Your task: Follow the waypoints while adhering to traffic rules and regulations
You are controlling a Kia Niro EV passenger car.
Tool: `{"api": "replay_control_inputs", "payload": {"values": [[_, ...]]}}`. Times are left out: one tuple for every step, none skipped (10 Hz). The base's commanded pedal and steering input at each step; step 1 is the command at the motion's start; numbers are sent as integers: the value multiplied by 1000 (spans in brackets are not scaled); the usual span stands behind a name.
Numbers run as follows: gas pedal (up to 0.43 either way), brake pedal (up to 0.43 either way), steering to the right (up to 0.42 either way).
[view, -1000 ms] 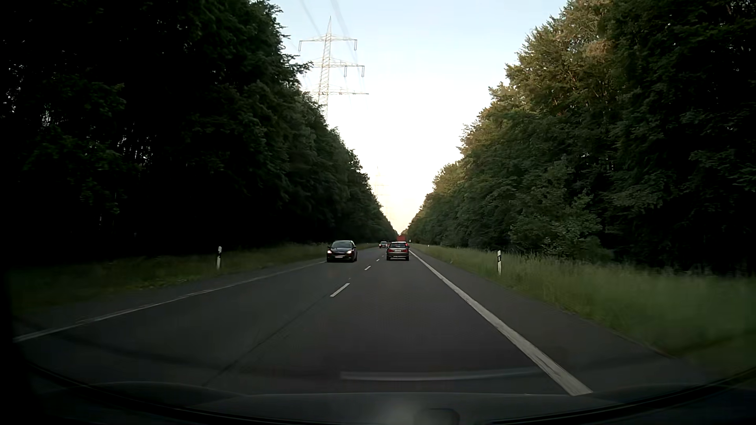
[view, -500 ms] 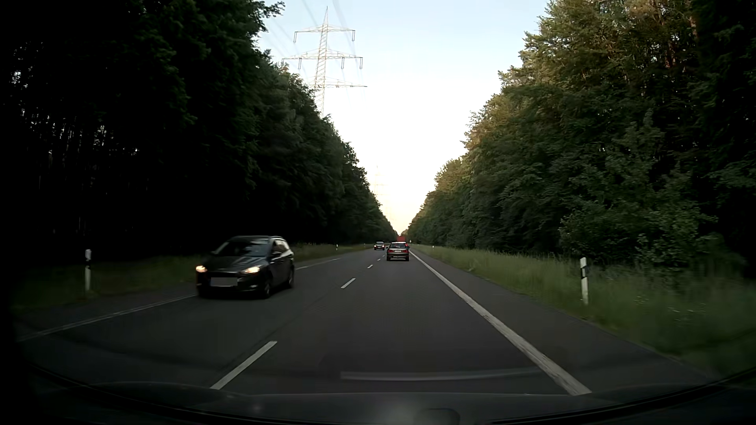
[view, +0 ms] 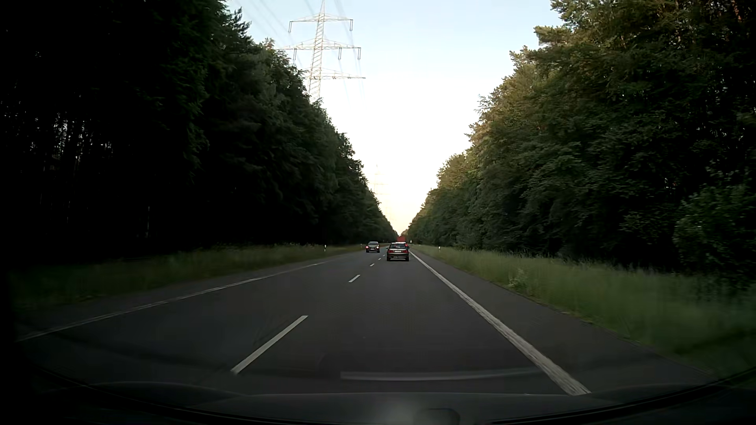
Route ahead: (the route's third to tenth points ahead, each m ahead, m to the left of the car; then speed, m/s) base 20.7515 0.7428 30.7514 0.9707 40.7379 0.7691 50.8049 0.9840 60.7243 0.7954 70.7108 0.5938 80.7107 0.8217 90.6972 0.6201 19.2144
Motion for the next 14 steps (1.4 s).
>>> {"api": "replay_control_inputs", "payload": {"values": [[28, 18, 1], [28, 24, 2], [28, 18, 2], [28, 24, 2], [28, 18, 1], [39, 18, 2], [39, 18, 1], [39, 18, 2], [39, 18, 1], [47, 24, 2], [47, 18, 2], [47, 24, 2], [47, 18, 2], [47, 18, 2]]}}
